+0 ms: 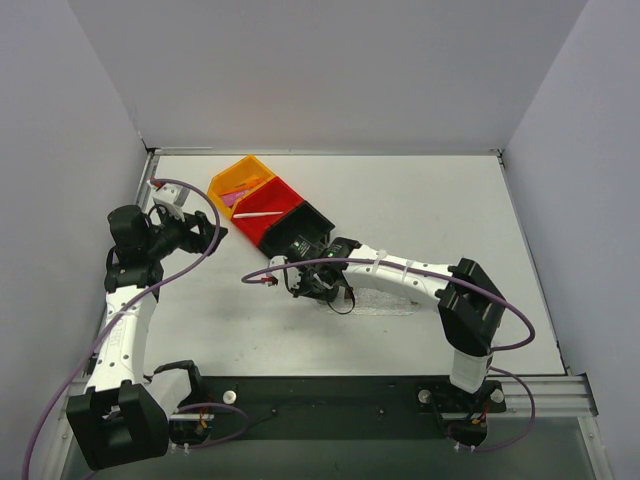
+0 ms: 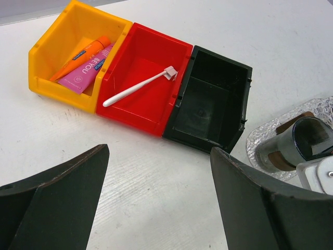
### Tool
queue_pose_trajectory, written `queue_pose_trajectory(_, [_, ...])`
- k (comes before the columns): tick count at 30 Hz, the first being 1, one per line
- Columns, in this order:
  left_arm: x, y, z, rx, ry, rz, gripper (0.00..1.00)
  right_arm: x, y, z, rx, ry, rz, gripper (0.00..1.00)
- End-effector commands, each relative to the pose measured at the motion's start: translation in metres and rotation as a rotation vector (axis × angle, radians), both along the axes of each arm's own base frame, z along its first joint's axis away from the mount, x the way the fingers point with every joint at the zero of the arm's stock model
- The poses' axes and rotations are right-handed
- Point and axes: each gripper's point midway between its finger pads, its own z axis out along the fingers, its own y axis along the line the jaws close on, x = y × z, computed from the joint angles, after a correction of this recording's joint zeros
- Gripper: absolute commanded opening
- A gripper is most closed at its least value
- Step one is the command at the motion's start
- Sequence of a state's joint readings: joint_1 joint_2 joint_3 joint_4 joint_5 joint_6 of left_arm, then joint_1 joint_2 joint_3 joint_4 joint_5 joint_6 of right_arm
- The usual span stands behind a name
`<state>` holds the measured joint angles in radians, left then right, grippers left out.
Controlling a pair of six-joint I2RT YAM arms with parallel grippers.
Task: Prepare toiletry sets of a toothbrush and toothpaste on the tray
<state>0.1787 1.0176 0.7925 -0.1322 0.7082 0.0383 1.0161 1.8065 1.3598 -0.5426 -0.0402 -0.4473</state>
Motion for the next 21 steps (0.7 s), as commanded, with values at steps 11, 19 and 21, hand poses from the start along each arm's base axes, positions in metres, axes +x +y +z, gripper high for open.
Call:
queue_pose_trajectory(11, [0.0028, 0.0001, 0.0109, 0.003, -0.042, -0.013, 0.89, 0.0021, -0.0142, 0.0144, -0.033, -0.056, -0.011, 0.20])
queue_pose_trajectory(19, [0.0035, 0.0001, 0.0083, -0.001, -0.034, -0.012, 0.89, 0.0057, -0.0140, 0.0199, -0.026, -0.075, -0.025, 0.36])
queue_pose_trajectory(21, [0.0035, 0.0001, 0.0090, 0.001, -0.038, -0.013, 0.89, 0.0072, -0.0135, 0.0232, -0.021, -0.084, -0.027, 0.39])
